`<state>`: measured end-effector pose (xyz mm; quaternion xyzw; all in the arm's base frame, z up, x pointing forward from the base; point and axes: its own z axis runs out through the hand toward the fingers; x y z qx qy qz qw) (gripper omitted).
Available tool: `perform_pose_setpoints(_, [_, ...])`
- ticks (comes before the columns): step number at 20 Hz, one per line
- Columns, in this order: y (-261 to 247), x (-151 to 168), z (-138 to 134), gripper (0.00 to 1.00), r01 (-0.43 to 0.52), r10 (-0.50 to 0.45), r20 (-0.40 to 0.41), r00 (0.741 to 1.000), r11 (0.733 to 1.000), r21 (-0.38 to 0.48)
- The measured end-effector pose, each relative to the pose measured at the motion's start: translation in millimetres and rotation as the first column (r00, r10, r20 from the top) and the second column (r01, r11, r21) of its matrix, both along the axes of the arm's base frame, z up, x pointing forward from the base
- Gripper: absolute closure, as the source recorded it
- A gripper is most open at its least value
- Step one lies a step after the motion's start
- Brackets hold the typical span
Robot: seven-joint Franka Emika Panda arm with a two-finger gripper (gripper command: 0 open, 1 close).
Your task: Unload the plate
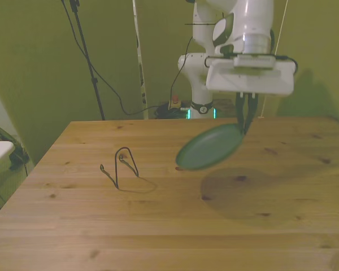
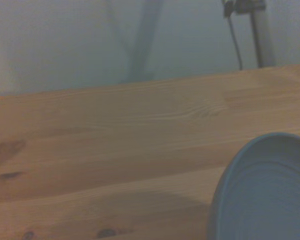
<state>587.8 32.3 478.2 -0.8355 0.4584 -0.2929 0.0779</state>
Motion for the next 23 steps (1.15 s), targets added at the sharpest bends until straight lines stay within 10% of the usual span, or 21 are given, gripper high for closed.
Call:
perform_pose_setpoints(8, [3, 63, -89, 1.00, 0.015, -0.015, -0.112, 0.994, 1.000, 0.001])
perform_pose_setpoints(9, [6, 65, -92, 0.00, 0.016, -0.016, -0.116, 0.993, 1.000, 0.001])
perform_pose_setpoints(23, [12, 62, -92, 0.00, 0.001, 0.001, -0.149, 0.989, 1.000, 0.017])
